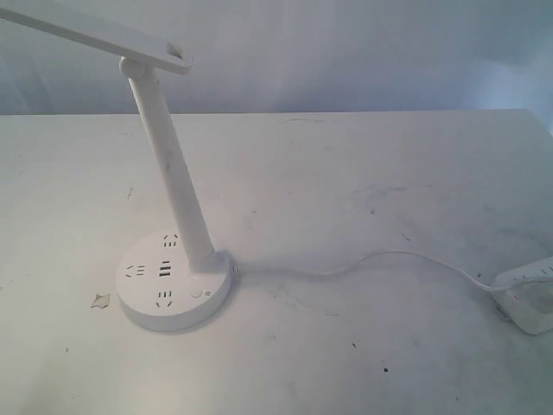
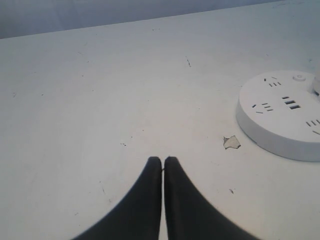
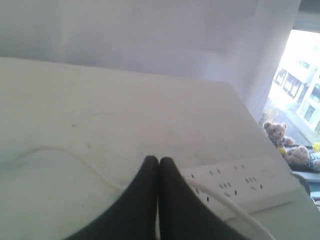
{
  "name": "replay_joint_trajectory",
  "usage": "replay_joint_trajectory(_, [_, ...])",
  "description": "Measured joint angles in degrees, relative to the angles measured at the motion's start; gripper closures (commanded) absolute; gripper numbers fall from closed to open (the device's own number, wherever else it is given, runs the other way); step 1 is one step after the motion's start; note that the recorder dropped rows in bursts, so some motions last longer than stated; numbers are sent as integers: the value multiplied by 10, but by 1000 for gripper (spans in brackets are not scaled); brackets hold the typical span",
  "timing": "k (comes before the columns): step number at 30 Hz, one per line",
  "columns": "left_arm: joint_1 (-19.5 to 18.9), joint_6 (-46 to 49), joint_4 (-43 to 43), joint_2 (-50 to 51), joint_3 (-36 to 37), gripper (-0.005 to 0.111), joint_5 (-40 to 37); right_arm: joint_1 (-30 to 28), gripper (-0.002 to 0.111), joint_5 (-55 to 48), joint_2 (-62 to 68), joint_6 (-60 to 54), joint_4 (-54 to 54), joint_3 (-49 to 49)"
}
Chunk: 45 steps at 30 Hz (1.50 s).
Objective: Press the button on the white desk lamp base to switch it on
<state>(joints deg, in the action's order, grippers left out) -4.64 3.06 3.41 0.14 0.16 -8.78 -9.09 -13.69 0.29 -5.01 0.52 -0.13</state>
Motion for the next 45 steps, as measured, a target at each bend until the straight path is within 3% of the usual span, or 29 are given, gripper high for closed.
replay_joint_trajectory(8, [0,0,0,0,0,106,0,0,108,-53,0,-1,6,0])
replay_joint_trajectory(45, [0,0,0,0,0,106,0,0,108,-55,0,-1,6,0])
